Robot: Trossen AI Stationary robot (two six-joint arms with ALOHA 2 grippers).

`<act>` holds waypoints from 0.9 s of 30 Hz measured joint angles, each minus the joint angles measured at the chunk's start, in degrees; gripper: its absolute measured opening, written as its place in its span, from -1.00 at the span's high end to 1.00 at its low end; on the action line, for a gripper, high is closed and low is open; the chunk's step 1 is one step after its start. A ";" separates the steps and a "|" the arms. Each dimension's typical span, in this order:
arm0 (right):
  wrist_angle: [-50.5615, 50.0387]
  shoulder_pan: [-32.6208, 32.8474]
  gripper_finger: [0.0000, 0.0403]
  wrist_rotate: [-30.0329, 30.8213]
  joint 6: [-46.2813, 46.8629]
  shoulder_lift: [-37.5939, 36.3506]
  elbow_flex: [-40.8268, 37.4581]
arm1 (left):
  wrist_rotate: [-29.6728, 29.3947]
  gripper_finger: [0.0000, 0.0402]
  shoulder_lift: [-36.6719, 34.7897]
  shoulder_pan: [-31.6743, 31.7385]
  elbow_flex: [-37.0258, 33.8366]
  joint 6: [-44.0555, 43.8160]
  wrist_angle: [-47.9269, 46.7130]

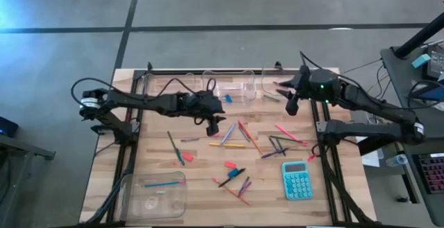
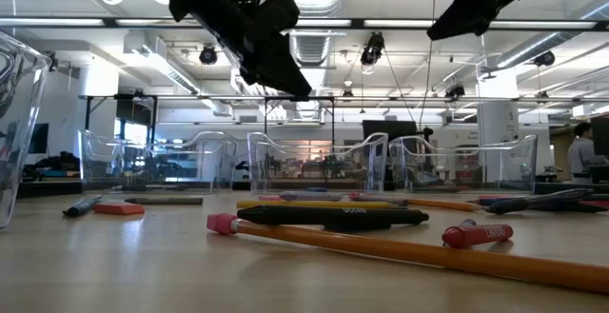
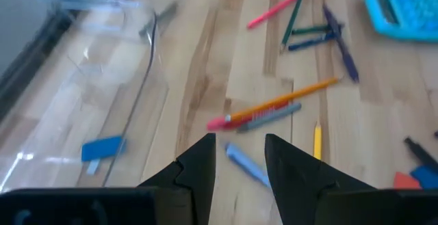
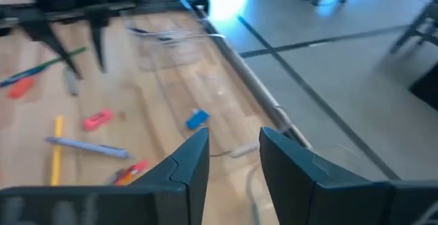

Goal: Sort crayons/erasers/pens/pencils in bins
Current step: Put the purple ballpen into the top left transparent bin

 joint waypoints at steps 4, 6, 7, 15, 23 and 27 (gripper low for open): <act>0.41 2.67 0.38 -0.44 0.05 0.32 0.02 | 0.10 0.44 0.00 0.10 1.03 -0.02 -4.33; 0.19 3.94 0.38 -0.44 0.35 0.35 0.02 | 0.14 0.44 0.00 0.10 1.56 -0.02 -6.72; -0.01 4.61 0.38 -0.50 0.90 0.35 0.02 | 0.18 0.44 0.00 0.10 1.85 -0.02 -7.95; -7.70 9.62 0.38 -7.93 6.52 0.33 0.07 | 0.32 0.44 -0.08 0.05 2.30 1.43 -9.58; -21.83 15.28 0.39 -8.06 10.47 0.47 0.07 | 0.38 0.44 -0.09 0.03 2.30 1.29 -9.76; -26.64 17.65 0.39 -8.05 13.28 0.97 -0.07 | 0.51 0.44 -0.09 0.01 2.30 -1.32 -11.33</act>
